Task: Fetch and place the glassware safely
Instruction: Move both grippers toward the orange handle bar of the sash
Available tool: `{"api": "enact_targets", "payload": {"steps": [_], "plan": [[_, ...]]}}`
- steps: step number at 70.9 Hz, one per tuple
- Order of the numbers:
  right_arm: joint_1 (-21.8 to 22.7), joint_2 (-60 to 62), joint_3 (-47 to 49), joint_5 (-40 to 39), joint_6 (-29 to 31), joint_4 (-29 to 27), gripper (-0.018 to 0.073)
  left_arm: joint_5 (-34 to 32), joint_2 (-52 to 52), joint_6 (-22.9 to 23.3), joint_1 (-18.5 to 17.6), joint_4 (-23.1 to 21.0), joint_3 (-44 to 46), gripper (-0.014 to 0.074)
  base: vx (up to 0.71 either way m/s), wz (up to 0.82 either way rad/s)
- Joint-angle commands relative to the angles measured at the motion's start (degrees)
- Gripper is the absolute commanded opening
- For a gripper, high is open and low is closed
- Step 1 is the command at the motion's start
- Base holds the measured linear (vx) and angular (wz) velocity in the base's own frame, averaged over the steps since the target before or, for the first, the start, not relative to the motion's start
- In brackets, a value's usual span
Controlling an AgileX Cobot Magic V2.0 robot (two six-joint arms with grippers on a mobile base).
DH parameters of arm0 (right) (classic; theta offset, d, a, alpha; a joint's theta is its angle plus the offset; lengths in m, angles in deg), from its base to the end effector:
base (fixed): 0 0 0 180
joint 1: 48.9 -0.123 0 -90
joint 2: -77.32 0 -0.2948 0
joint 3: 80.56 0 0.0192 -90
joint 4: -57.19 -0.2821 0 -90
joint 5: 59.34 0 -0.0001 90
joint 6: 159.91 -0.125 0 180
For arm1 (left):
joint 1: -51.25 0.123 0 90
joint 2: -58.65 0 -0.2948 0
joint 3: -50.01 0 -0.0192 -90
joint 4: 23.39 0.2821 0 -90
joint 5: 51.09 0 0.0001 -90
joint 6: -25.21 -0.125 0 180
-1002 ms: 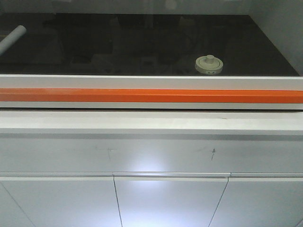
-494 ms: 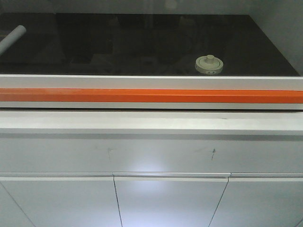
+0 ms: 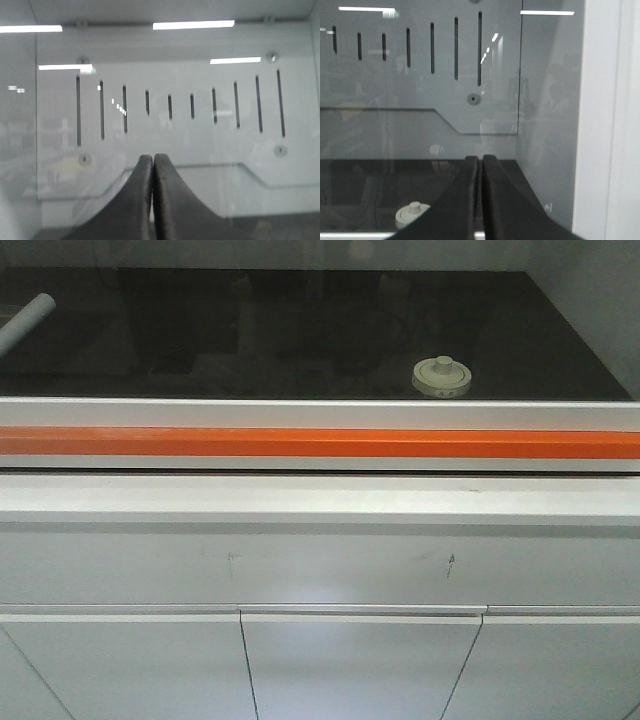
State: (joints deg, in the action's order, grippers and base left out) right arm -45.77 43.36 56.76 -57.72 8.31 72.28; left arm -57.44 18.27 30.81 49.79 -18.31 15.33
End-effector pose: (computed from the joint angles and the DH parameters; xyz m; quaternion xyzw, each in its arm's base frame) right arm 0.1476 -0.0090 0.3970 0.0019 0.6307 -0.0459 0.7747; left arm 0.1595 -0.0053 0.4505 0.0085 0.5644 -0.0172 0.8252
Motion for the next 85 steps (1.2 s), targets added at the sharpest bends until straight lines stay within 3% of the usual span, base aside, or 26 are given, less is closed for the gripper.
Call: {"api": "enact_targets", "payload": {"steps": [1,41,50,69,85], "plan": [[0.02,-4.87,2.1,-6.58,0.32,0.39,-0.0001,-2.61,-3.42,-0.09,0.13,-0.22,1.91,-0.0007,0.0,0.0],[0.02,-12.88,1.79,-7.78,0.12,-0.09,-0.0001,5.11,-15.06,-0.09,-0.05,-0.22,1.6,-0.0007,0.0,0.0],[0.02,-13.58,-0.7,-11.78,0.12,-0.55,-0.0001,-0.45,-15.97,-0.1,-0.05,-0.22,-1.2,-0.0007,0.0,0.0],[0.02,-21.25,-12.29,-30.55,2.1,-1.02,-0.0001,-19.42,-16.96,-0.41,-0.05,1.97,-12.88,-0.0007,0.0,0.0],[0.02,-31.32,-14.67,-41.48,5.55,-1.66,-0.0001,-23.33,-22.75,-0.05,-0.05,4.07,-14.96,-0.0007,0.0,0.0]]}}
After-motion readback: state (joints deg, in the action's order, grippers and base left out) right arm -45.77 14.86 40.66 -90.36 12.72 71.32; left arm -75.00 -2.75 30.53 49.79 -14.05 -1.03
